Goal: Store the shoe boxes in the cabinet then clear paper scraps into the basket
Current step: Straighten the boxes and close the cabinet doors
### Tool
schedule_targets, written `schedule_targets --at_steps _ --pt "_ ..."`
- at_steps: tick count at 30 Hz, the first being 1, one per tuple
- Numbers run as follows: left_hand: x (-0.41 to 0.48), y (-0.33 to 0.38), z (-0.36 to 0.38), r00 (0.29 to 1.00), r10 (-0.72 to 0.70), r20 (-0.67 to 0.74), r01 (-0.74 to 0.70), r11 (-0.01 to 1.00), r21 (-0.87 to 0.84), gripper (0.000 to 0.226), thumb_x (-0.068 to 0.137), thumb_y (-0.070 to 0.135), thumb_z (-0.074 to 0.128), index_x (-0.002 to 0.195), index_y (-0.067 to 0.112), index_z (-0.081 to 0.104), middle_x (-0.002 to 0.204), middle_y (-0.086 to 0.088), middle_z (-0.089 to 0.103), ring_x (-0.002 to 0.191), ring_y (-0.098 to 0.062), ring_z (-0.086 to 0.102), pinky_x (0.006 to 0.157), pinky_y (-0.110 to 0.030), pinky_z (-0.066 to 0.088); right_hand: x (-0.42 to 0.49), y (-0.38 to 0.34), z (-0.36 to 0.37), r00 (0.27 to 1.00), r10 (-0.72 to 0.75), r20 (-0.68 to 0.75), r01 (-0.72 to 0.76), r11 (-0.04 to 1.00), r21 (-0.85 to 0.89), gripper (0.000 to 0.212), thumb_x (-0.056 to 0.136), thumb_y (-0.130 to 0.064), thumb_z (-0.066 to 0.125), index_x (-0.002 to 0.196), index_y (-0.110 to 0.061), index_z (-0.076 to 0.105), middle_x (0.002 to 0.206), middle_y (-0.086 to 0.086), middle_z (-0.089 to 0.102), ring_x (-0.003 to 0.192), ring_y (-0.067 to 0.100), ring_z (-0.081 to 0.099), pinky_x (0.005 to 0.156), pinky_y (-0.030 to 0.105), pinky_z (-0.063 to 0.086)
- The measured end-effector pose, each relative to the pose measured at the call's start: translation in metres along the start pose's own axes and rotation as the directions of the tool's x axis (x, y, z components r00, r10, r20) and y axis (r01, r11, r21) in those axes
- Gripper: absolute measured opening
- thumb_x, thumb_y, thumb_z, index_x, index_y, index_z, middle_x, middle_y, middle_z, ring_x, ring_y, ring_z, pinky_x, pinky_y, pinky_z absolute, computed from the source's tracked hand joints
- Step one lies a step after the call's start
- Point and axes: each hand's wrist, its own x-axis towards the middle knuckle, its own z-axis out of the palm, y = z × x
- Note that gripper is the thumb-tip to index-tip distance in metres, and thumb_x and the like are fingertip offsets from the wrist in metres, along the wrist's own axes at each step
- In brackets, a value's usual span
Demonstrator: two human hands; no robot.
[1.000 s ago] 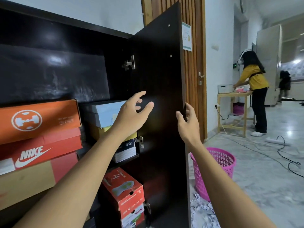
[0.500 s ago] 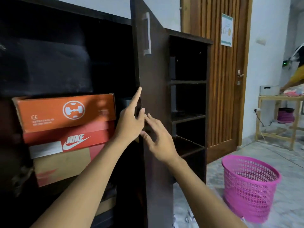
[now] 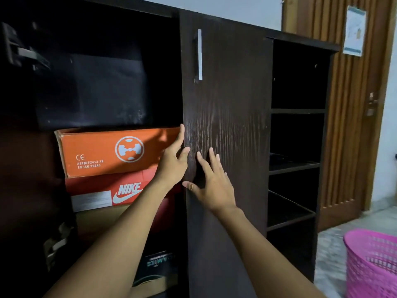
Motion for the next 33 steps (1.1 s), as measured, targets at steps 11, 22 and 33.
schedule_targets --at_steps 11,22,33 --pt "0.032 -0.062 0.008 0.999 0.011 -0.039 -0.012 0.999 -0.040 0.060 0.101 0.011 0.046 0.152 0.030 0.021 0.153 0.003 0.034 0.142 -0.007 0.032 0.115 -0.021 0.024 0.031 0.012 0.041 1.000 0.004 0.031 -0.003 1.000 -0.030 0.092 0.085 -0.065 0.058 0.154 -0.044 0.001 0.160 -0.010 -0.030 0.146 0.015 -0.032 0.115 0.066 0.004" --pt "-0.006 0.000 -0.029 0.986 -0.166 -0.025 0.168 0.972 0.162 0.039 0.096 0.011 0.053 0.134 0.019 0.057 0.076 0.000 0.059 0.073 -0.018 0.058 0.075 -0.028 0.049 0.019 -0.004 -0.038 0.984 0.060 0.169 -0.089 0.981 0.172 0.055 0.088 -0.051 0.062 0.140 -0.037 0.048 0.140 -0.008 0.055 0.125 0.016 0.055 0.102 0.041 0.048" --pt "-0.063 0.164 -0.161 0.964 0.096 -0.248 0.035 0.879 0.476 0.024 0.091 0.026 0.064 0.114 0.022 0.070 0.086 0.002 0.068 0.081 -0.006 0.063 0.077 -0.017 0.047 -0.019 -0.129 -0.056 0.977 -0.156 0.146 0.029 0.774 0.633 0.007 0.088 -0.029 0.067 0.091 -0.034 0.070 0.084 -0.016 0.069 0.076 0.002 0.066 0.077 0.024 0.053"
